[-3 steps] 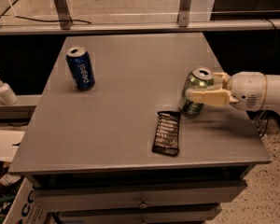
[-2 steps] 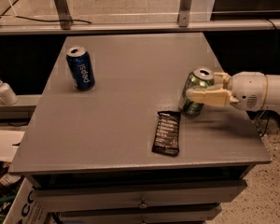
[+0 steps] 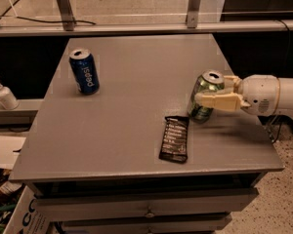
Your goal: Move green can near rxbar chocolate
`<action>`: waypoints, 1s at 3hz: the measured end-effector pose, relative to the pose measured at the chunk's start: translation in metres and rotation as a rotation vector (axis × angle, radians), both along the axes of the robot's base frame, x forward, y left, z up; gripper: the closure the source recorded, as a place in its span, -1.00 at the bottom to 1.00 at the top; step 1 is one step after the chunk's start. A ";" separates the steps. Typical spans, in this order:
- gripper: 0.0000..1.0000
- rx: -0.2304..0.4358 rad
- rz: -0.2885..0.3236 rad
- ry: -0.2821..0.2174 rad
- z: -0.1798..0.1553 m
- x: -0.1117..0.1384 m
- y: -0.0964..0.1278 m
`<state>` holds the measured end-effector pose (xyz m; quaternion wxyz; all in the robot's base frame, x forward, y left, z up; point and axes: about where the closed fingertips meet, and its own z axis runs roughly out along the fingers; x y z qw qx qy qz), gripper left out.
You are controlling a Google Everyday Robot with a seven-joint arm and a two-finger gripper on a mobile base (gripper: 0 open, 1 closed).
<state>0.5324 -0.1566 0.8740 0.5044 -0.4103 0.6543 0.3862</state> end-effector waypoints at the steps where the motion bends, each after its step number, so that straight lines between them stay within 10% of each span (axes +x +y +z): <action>1: -0.76 0.000 0.000 0.000 0.000 0.000 0.000; 3: -1.00 -0.047 0.149 -0.019 -0.004 -0.008 0.016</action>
Offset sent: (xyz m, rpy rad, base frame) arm -0.0118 0.0207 -0.0079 -0.0742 -0.0260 0.2212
